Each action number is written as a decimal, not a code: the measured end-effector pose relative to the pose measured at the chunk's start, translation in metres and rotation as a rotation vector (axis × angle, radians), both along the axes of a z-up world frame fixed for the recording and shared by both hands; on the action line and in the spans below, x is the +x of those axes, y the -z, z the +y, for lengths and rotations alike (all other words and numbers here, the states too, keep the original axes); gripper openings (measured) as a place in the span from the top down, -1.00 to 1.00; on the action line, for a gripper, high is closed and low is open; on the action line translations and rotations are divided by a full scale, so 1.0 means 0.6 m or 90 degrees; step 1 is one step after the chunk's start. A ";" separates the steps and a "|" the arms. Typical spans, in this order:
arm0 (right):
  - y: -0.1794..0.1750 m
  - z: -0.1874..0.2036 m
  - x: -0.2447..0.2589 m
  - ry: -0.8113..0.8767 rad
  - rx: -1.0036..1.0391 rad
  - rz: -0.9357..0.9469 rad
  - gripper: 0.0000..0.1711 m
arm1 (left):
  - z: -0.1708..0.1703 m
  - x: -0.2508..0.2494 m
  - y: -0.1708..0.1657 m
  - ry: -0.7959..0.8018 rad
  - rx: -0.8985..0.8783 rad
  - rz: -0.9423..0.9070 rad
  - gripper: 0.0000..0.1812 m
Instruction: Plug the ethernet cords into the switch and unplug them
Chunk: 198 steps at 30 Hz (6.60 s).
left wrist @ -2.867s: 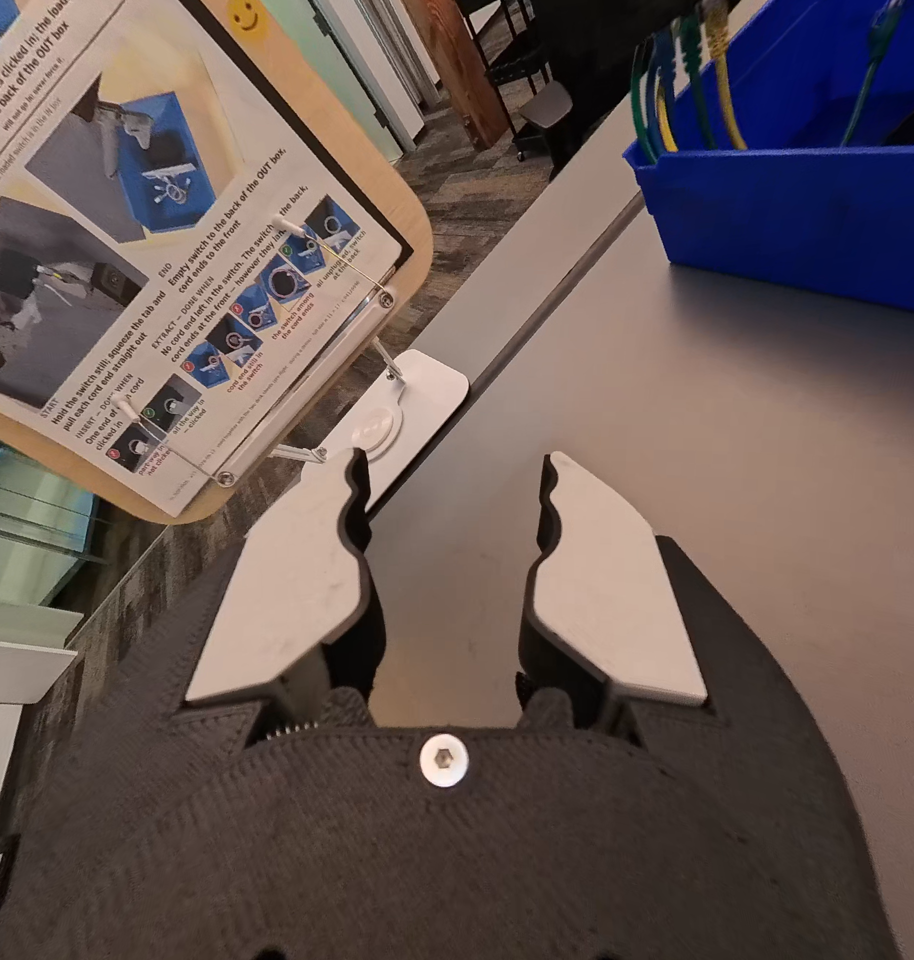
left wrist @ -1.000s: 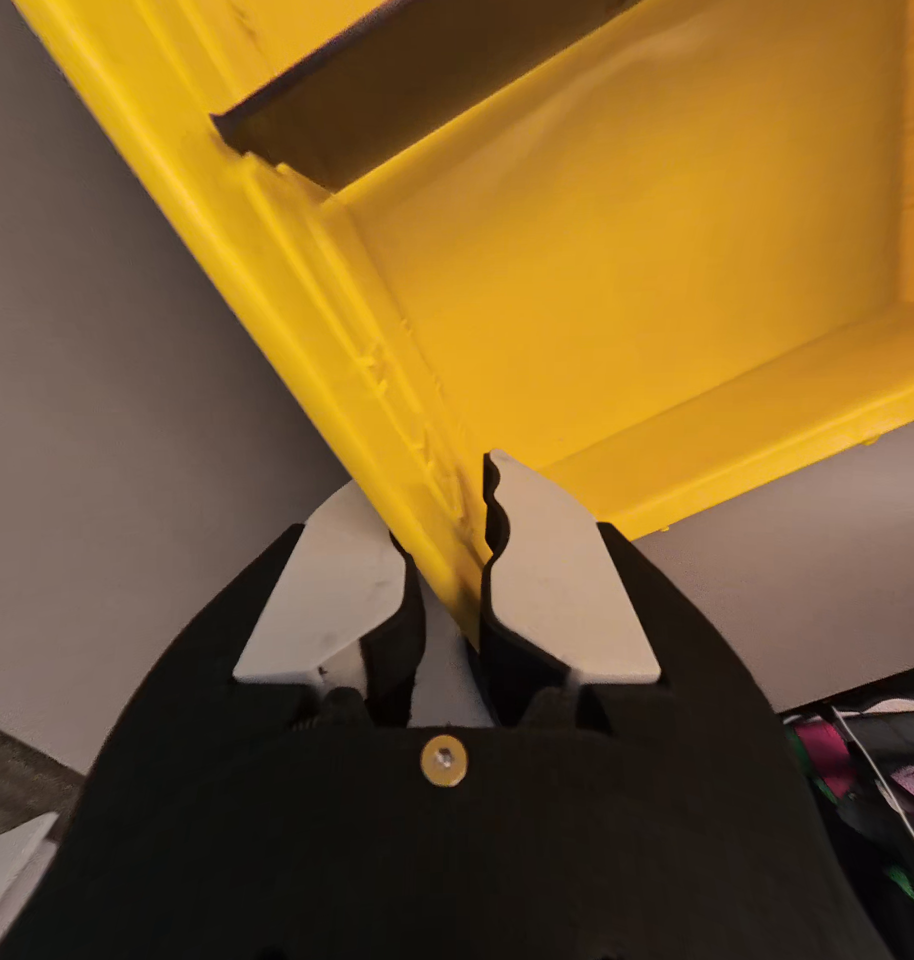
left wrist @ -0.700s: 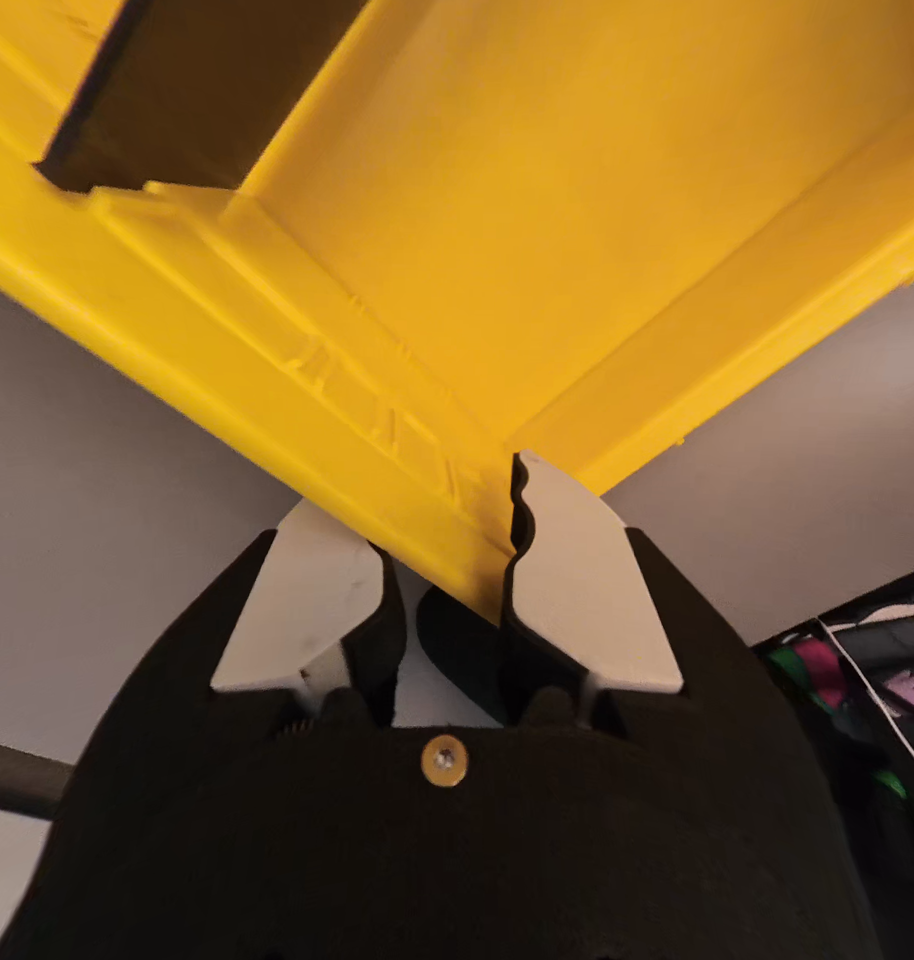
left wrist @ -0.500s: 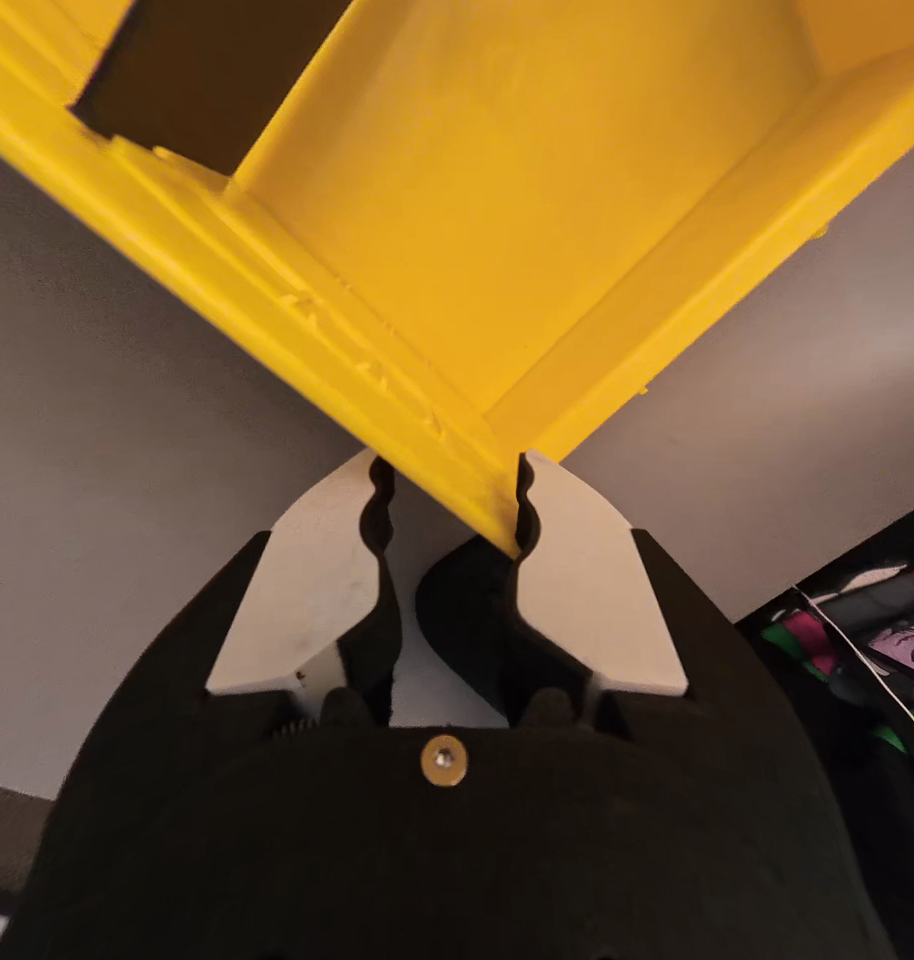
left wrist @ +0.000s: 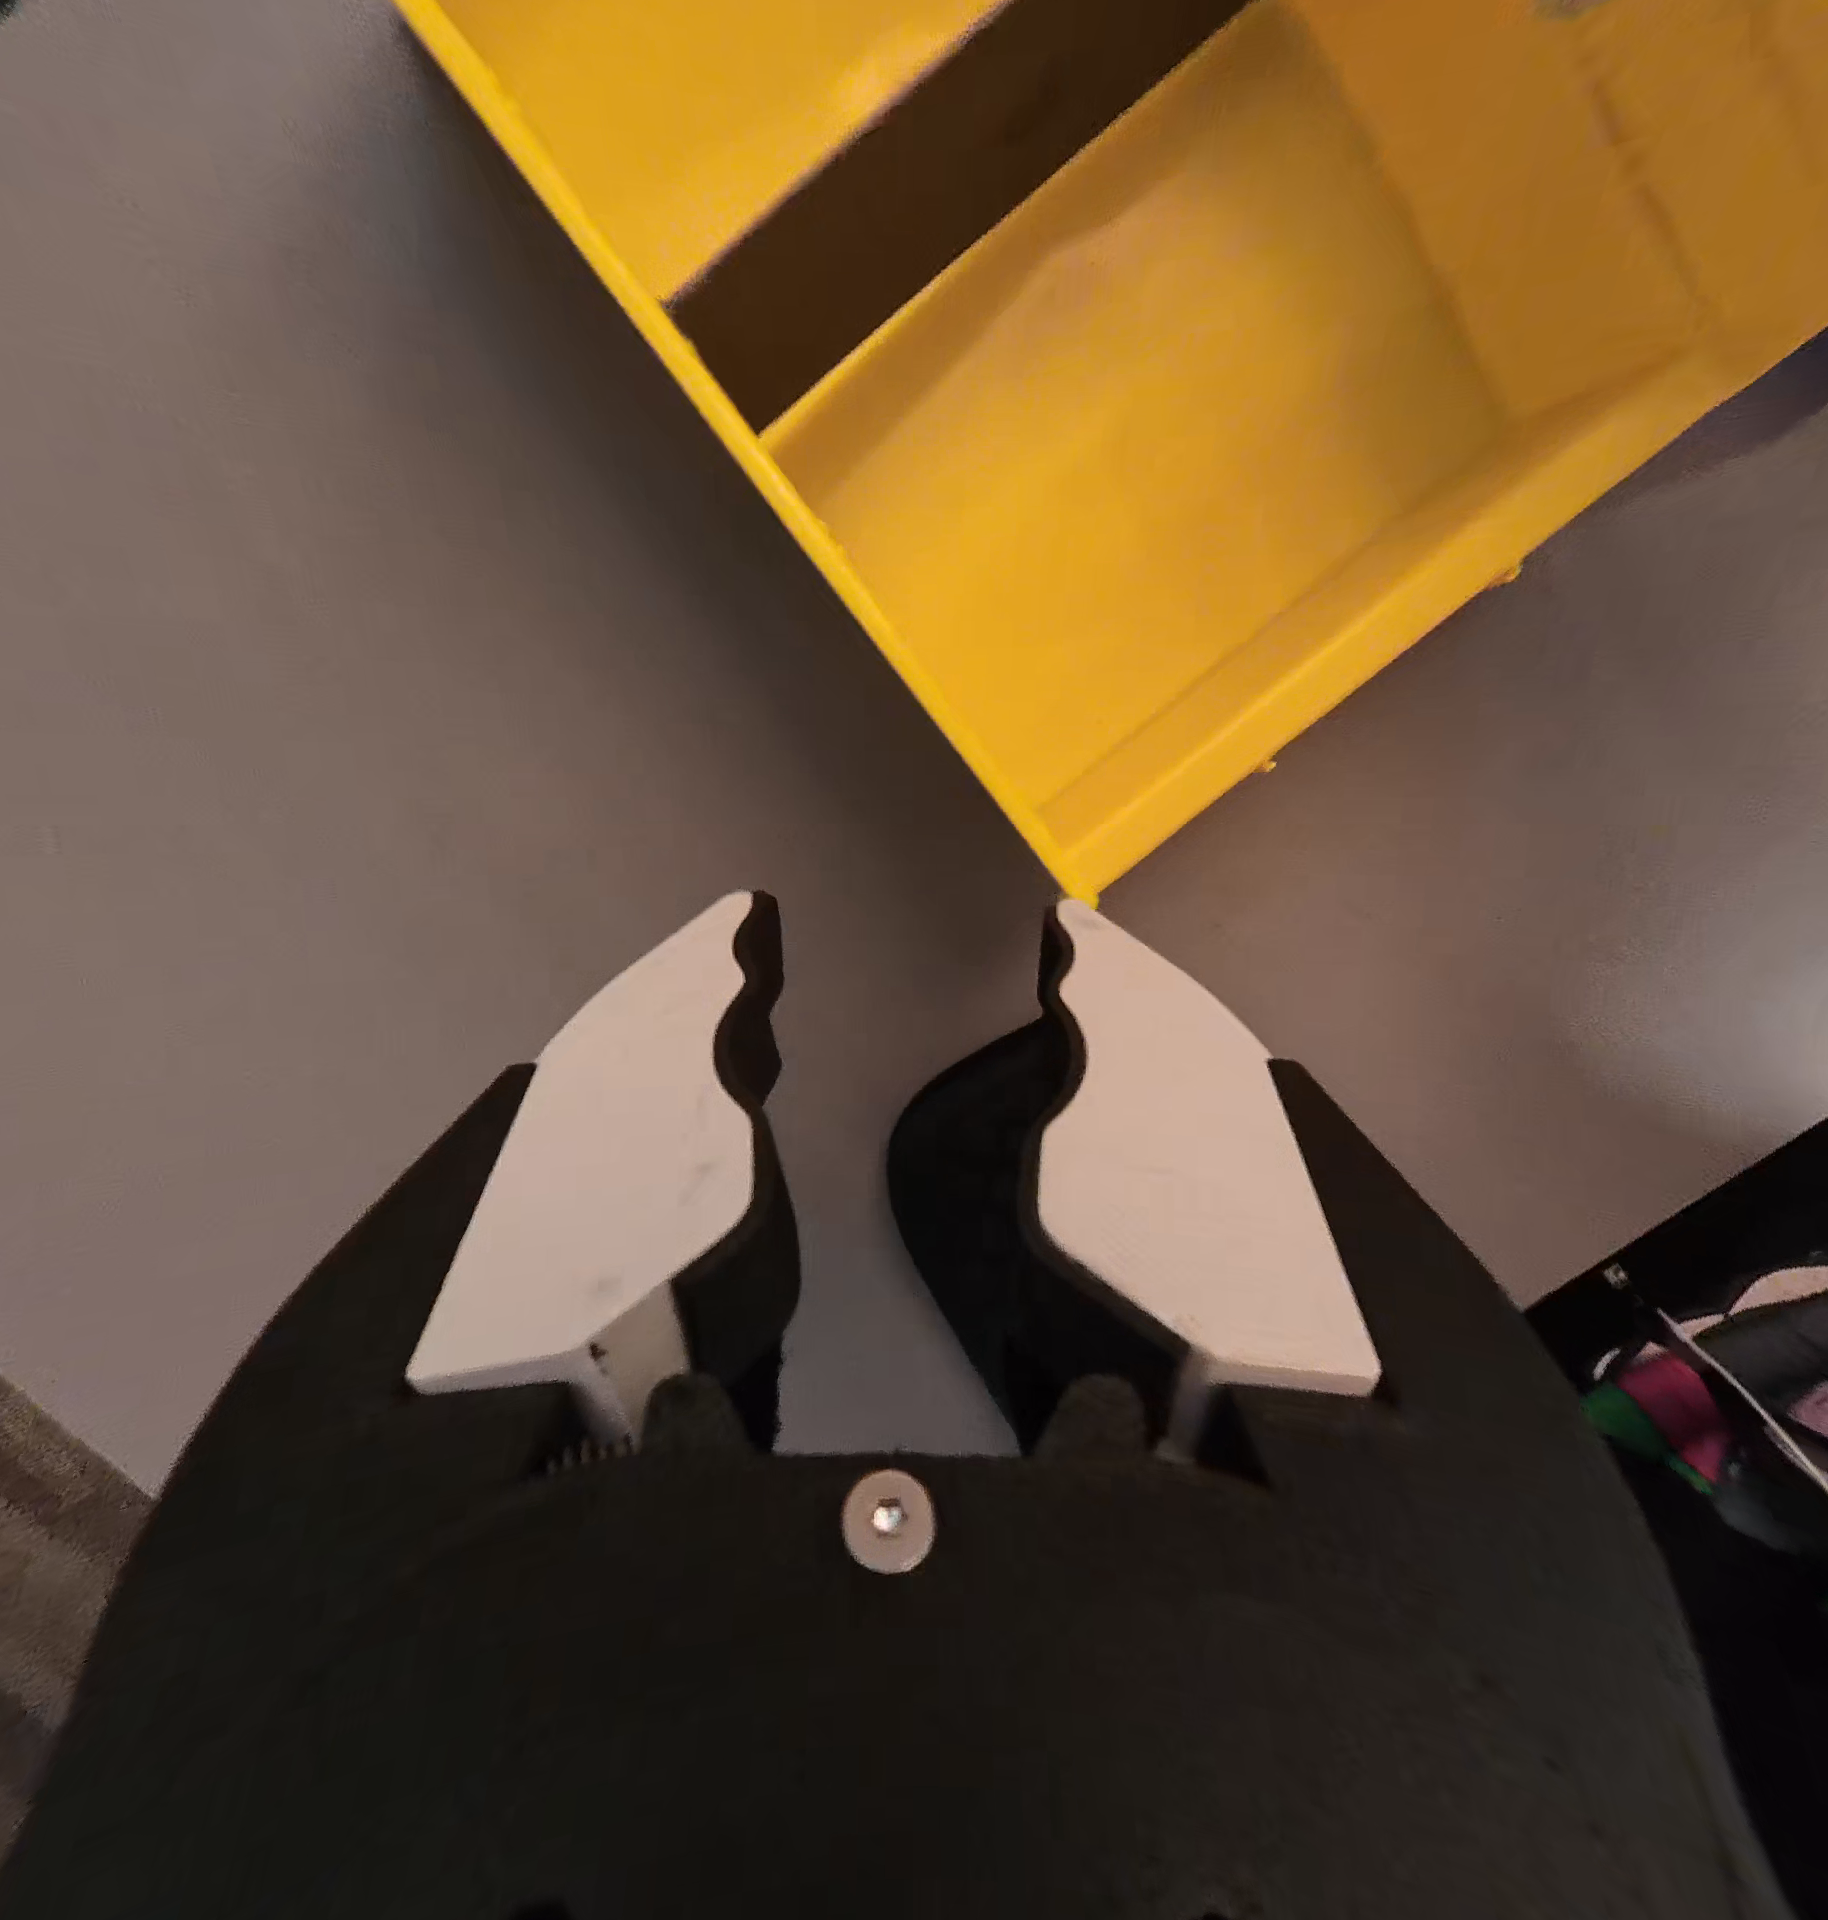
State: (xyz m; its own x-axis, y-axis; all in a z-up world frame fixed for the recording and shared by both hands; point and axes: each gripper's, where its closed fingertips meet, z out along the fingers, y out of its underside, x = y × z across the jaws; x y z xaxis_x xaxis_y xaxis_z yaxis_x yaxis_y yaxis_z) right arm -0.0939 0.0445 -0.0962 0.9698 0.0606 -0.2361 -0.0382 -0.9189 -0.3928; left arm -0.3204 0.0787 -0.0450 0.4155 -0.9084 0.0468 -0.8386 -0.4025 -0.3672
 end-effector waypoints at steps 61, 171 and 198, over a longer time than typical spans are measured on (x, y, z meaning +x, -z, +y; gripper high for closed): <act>0.004 -0.560 0.637 0.356 -0.242 -0.078 0.95 | -0.201 0.478 0.050 0.152 -0.057 -0.282 0.45; -0.437 -0.177 0.403 0.152 0.868 -0.332 0.23 | 0.307 0.118 -0.096 -0.152 0.712 -0.018 0.04; -0.463 -0.228 0.438 0.190 0.934 -0.181 0.32 | 0.403 0.109 -0.097 -0.177 0.756 0.208 0.67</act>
State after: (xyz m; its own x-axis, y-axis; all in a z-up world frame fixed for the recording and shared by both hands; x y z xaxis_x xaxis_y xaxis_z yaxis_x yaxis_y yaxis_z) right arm 0.1688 -0.0920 0.1819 0.9900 -0.1325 0.0475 0.0862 0.3042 -0.9487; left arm -0.2551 0.3203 0.0132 0.4374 -0.1998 -0.8768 -0.8982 -0.1444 -0.4152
